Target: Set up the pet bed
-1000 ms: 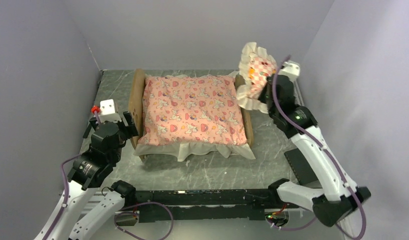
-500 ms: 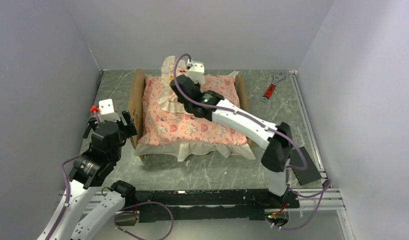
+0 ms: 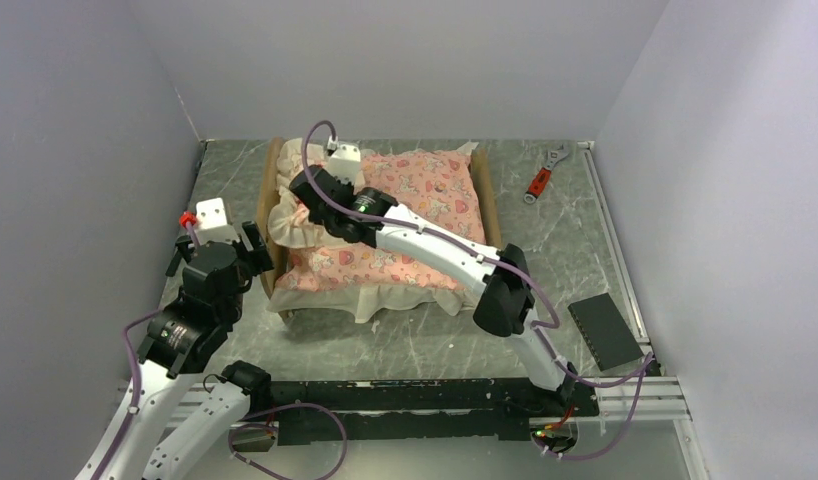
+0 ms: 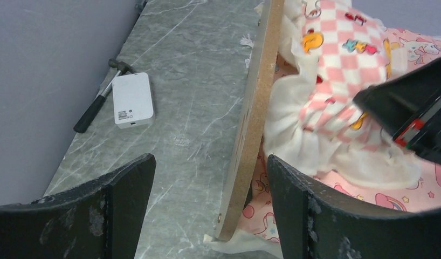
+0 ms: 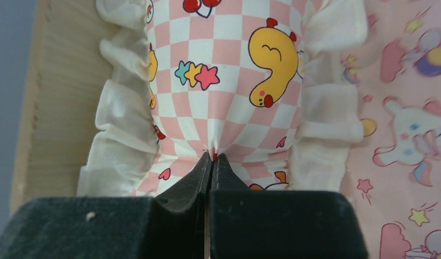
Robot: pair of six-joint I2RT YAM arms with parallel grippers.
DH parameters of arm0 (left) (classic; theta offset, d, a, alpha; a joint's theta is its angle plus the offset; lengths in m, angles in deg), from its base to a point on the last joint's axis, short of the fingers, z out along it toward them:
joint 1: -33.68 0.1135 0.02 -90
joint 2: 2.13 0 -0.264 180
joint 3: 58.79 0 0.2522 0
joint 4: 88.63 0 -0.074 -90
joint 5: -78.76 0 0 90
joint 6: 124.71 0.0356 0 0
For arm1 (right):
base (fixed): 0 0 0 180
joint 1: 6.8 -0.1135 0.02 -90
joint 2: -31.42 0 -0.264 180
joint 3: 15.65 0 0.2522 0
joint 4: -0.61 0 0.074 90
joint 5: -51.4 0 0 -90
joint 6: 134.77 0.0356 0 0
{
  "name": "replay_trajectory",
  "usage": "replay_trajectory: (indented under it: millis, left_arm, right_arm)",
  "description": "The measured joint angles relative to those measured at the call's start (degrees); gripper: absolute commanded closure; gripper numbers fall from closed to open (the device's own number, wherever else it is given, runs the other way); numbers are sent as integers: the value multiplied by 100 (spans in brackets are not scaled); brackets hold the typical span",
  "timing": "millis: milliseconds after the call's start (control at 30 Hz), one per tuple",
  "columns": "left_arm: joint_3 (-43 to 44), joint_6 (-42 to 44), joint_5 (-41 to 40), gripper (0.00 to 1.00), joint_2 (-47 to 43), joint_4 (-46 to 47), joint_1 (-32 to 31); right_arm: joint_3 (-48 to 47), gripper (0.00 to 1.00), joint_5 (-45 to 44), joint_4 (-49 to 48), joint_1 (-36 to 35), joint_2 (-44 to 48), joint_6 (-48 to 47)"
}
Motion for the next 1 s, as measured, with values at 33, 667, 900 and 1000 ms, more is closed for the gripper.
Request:
replay_trajectory:
  millis: [33,667,900,1000]
  left_arm:
    - [-2,0,-7,19,-2,2,0]
    - [-4,-24,-48,19,-2,2,17]
    - [186,-264,140,18,-50,-286,17]
    - [669,-385,278,17,-68,-651,17]
  right_arm:
    - [57,100,90,26,-28,-15,24]
    - [573,63,643,-87,-280,28,177]
    - [1613,39,420,-385,-310,881,-223]
    - [2555,29,136,-745,-310,1827,-619]
